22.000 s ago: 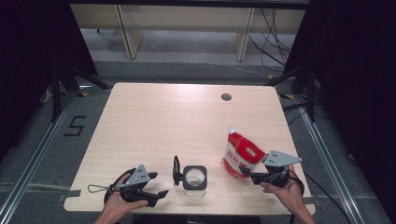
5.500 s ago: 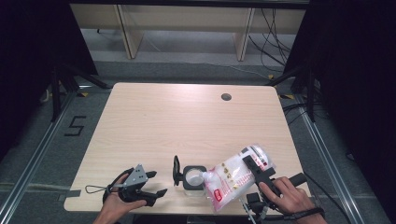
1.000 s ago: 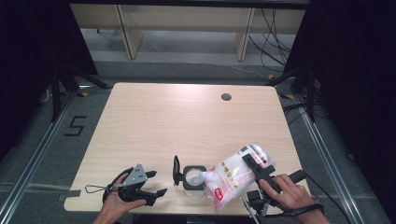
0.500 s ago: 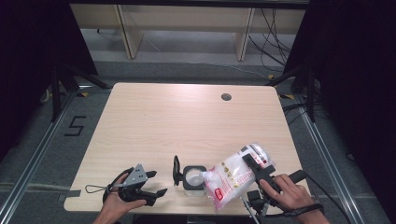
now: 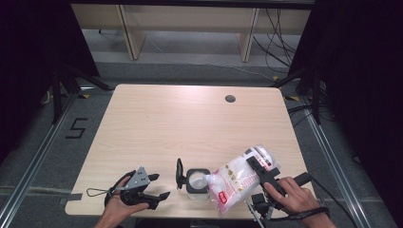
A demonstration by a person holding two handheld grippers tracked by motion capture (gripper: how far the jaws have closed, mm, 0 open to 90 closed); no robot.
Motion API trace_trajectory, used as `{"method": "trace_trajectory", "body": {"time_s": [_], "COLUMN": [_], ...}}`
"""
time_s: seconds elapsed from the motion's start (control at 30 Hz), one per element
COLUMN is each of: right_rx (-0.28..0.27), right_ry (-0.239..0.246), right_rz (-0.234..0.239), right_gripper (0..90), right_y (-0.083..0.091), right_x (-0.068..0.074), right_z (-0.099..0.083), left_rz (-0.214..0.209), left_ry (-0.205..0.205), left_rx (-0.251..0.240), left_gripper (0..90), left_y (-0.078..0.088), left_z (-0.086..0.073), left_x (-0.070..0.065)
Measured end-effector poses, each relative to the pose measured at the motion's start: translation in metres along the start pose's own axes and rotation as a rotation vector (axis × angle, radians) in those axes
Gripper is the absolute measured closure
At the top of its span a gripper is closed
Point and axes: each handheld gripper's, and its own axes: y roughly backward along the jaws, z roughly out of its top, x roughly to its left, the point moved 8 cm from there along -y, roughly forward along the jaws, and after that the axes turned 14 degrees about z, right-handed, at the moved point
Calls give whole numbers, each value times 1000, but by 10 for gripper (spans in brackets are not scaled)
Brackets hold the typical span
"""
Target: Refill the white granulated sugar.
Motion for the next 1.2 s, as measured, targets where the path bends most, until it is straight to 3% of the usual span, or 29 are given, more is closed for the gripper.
{"method": "trace_trajectory", "body": {"time_s": [0.07, 0.1, 0.13, 0.3, 0.33, 0.37, 0.4, 0.73, 0.87, 0.93, 0.97, 1.0, 1.2], "right_rx": [0, 0, 0, 0, -2, -1, -1, -5, 7, 1, 2, 4, 16], "right_ry": [0, 1, 2, -1, 1, 1, 1, -7, 9, 11, 33, 32, 48], "right_rz": [0, 0, 0, 1, 2, 2, 2, -5, 5, -12, -18, -19, -26], "right_gripper": [442, 442, 442, 442, 442, 442, 442, 443, 444, 444, 444, 444, 445], "right_y": [0, 0, 0, -1, -1, -1, -1, -2, -1, -1, -1, -1, 1], "right_x": [0, 0, 0, -1, -1, -1, -1, 0, -1, -1, -3, -3, -4], "right_z": [0, 0, 0, 0, 0, 0, 0, 0, 0, 1, 2, 2, 3], "left_rz": [-1, 8, -2, 15, 15, 0, 1, 8, 6, 7, 13, 8, 4], "left_ry": [0, -30, -2, -36, -35, -9, -31, -15, -26, -21, -43, -18, -11], "left_rx": [2, 8, -7, 13, 12, 0, -5, 0, -6, 3, 11, 4, -5], "left_gripper": [239, 239, 239, 239, 239, 239, 239, 239, 239, 239, 239, 239, 239], "left_y": [0, 0, 0, 1, 1, 0, 0, 1, 1, 1, 1, 1, 0], "left_z": [0, -1, 0, -1, -1, 0, 0, 0, 0, 0, -1, 0, 0], "left_x": [0, 3, 0, 4, 4, 1, 2, 2, 2, 2, 5, 3, 1]}}
